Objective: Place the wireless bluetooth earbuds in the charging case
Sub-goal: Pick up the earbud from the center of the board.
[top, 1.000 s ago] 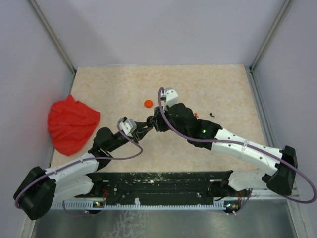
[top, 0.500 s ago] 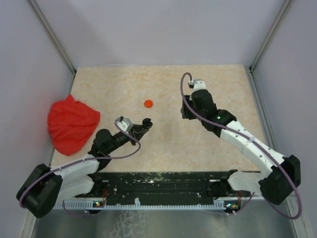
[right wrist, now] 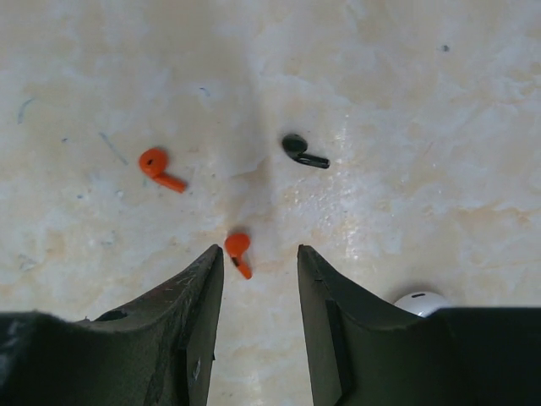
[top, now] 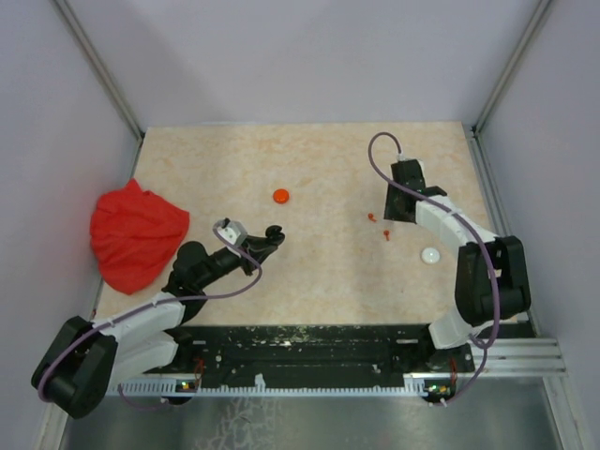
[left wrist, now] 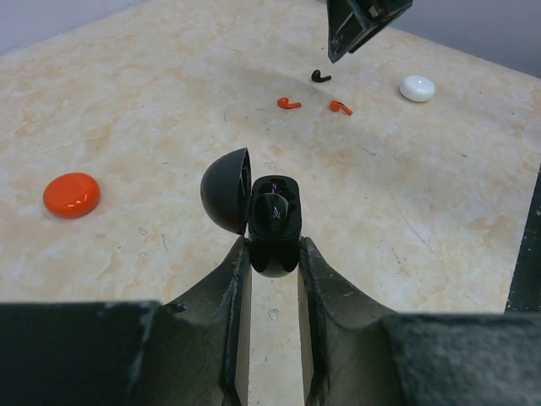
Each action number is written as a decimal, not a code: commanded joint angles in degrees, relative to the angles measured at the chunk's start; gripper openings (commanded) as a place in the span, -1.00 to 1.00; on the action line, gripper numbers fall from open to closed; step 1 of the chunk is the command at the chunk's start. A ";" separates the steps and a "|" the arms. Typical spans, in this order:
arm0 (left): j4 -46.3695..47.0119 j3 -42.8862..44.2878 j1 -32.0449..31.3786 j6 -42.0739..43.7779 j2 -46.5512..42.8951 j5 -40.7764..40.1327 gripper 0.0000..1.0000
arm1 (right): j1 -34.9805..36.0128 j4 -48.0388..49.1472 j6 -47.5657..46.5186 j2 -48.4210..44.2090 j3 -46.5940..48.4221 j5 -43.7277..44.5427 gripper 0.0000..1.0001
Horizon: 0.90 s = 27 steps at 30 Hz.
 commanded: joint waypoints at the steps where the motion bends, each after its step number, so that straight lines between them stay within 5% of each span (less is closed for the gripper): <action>1: 0.48 0.16 0.56 -0.92 -1.85 1.67 -0.99 | -2.31 5.54 -0.67 3.57 1.08 3.37 -0.19; 12: 2.40 -0.27 0.78 -1.71 -1.33 2.57 -0.99 | -2.65 9.09 -1.26 15.17 6.87 8.28 -0.30; 27: 2.64 -0.23 1.26 -1.82 -0.68 3.01 -0.99 | -3.14 9.37 -0.93 18.21 7.83 7.59 -0.43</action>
